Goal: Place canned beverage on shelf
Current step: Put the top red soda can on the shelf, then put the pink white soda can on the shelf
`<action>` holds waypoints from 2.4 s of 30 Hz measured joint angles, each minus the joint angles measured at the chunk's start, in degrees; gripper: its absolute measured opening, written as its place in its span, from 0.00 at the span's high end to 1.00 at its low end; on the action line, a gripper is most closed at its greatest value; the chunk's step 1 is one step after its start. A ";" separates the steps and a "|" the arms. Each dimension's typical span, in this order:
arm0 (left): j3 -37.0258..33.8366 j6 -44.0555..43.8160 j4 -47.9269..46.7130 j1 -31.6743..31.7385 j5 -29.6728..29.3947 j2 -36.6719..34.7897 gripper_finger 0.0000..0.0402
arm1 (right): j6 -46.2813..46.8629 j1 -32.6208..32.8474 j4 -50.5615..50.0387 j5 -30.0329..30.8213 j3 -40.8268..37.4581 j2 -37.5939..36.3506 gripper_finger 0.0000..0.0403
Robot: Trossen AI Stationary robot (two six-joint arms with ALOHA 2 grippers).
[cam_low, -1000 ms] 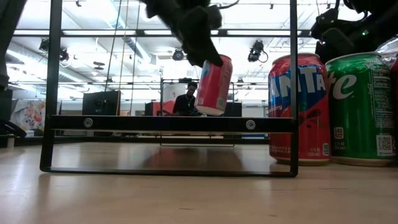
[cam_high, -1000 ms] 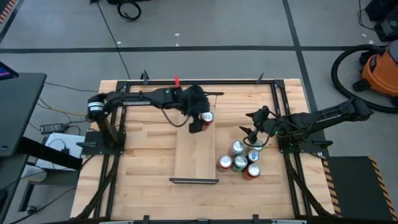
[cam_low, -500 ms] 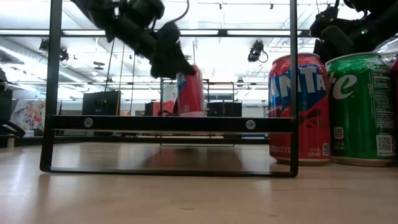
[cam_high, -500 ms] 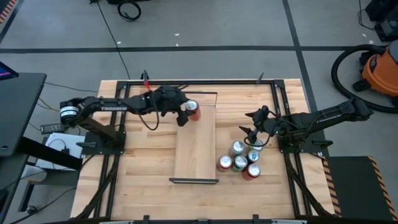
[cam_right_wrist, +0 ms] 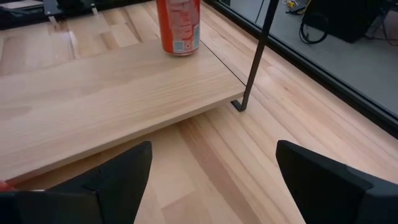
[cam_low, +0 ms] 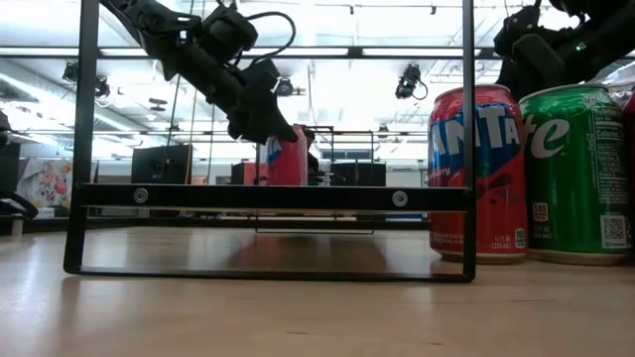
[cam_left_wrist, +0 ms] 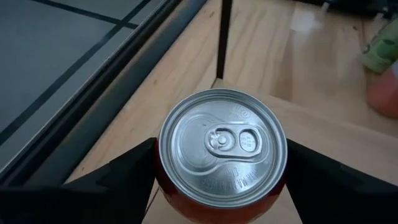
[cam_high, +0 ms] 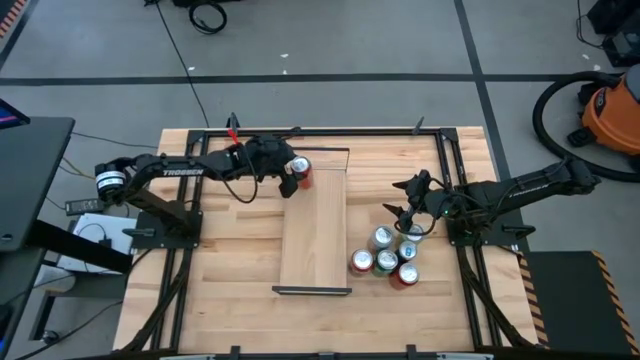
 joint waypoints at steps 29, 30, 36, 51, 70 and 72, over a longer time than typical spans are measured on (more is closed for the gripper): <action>2.55 0.73 -7.19 -2.55 -1.93 -2.82 0.01 | -0.05 0.00 -0.04 0.00 0.00 0.00 0.12; 3.18 1.22 -7.95 -3.03 -3.32 -3.40 0.01 | -0.04 0.01 0.02 0.00 0.00 0.00 0.12; 6.03 3.71 -11.87 -6.21 -8.61 -7.63 0.01 | 0.00 -0.02 0.16 -0.05 0.00 0.00 0.12; 7.83 -3.69 -1.80 -22.51 -3.93 -3.64 0.01 | -3.70 -0.10 3.11 -4.61 0.00 0.07 0.12; 7.72 -4.17 0.65 -28.54 -6.45 -0.17 0.01 | -7.33 7.92 -13.06 -14.79 15.49 15.21 0.12; 7.72 -3.90 0.52 -28.54 -6.45 -0.17 0.01 | -9.05 8.63 -14.58 -16.15 17.54 17.16 0.12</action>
